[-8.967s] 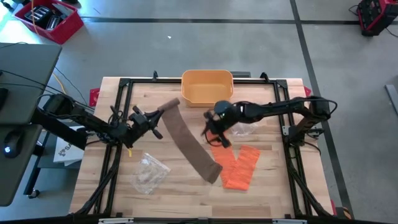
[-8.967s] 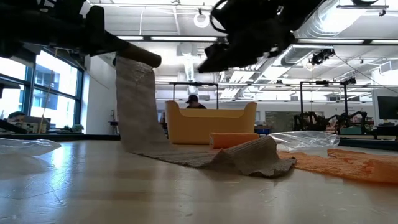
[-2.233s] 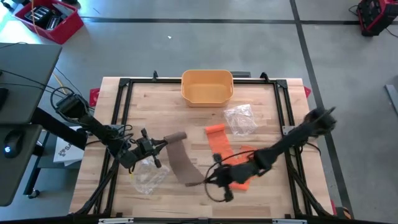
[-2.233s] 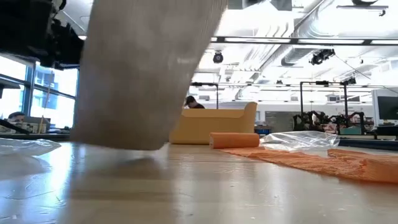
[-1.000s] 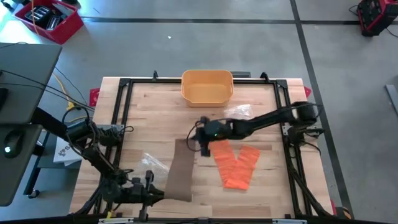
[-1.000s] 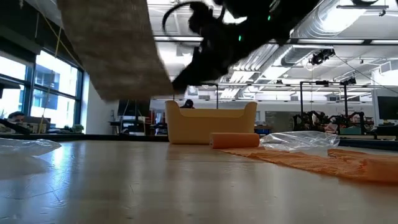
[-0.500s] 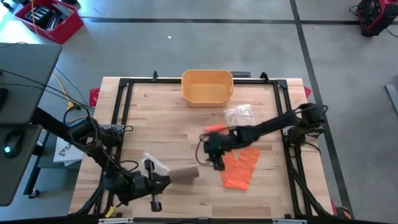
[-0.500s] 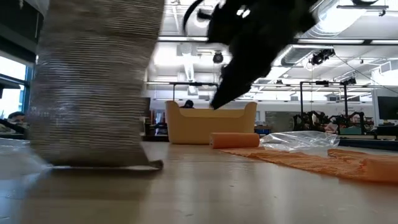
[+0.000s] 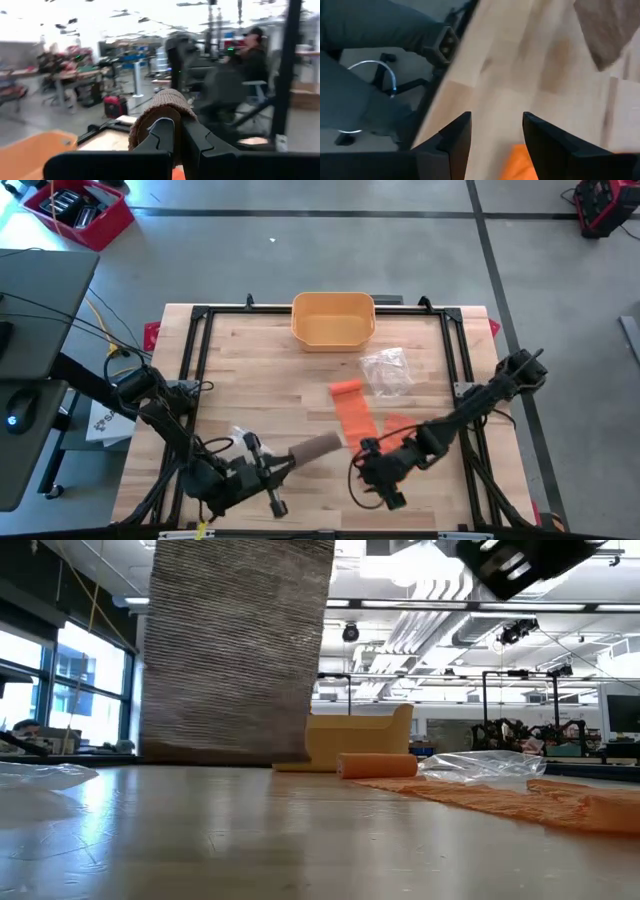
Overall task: Roll bandage
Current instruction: Roll the brown bandage
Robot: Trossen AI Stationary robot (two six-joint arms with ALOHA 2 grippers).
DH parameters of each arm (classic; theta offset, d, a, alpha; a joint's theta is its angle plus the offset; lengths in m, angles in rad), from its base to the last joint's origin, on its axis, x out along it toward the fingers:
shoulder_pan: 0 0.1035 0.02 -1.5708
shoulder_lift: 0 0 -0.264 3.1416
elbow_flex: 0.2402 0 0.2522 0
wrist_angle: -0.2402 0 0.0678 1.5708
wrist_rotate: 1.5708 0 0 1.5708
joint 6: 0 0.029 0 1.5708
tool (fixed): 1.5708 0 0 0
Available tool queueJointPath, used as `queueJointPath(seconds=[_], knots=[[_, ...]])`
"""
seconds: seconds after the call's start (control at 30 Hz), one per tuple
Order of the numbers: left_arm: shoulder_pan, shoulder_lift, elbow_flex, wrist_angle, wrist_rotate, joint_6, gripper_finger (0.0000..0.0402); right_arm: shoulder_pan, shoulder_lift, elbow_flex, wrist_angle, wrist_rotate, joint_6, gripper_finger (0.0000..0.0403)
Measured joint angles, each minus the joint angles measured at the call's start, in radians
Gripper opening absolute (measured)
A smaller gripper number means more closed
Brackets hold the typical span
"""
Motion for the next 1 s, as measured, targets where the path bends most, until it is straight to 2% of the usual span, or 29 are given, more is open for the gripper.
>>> queueJointPath(seconds=[0.13,0.2,0.3,0.47,0.57,0.77,1.0], knots=[[0.028,0.000,-0.094,0.007,-0.040,-0.121,0.0001,0.034,-0.002,0.000,0.001,0.031,0.025,0.0169],[0.046,-0.005,-0.178,0.044,-0.079,-0.181,0.0001,0.038,0.007,0.000,0.010,0.057,-0.003,0.0169],[0.091,-0.029,-0.336,0.067,-0.084,-0.337,0.0001,0.014,0.039,0.000,0.031,0.085,-0.101,0.0169],[0.156,-0.047,-0.588,0.069,-0.091,-0.555,0.0001,-0.091,0.131,0.000,0.178,0.000,-0.231,0.0169],[0.181,-0.048,-0.693,0.084,-0.090,-0.588,0.0001,-0.154,0.207,0.000,0.305,-0.056,-0.290,0.0169],[0.216,-0.049,-0.812,0.089,-0.101,-0.640,0.0001,-0.235,0.331,0.000,0.531,-0.151,-0.352,0.0169],[0.240,-0.049,-0.875,0.089,-0.109,-0.670,0.0001,-0.274,0.447,0.000,0.709,-0.182,-0.399,0.0169]])
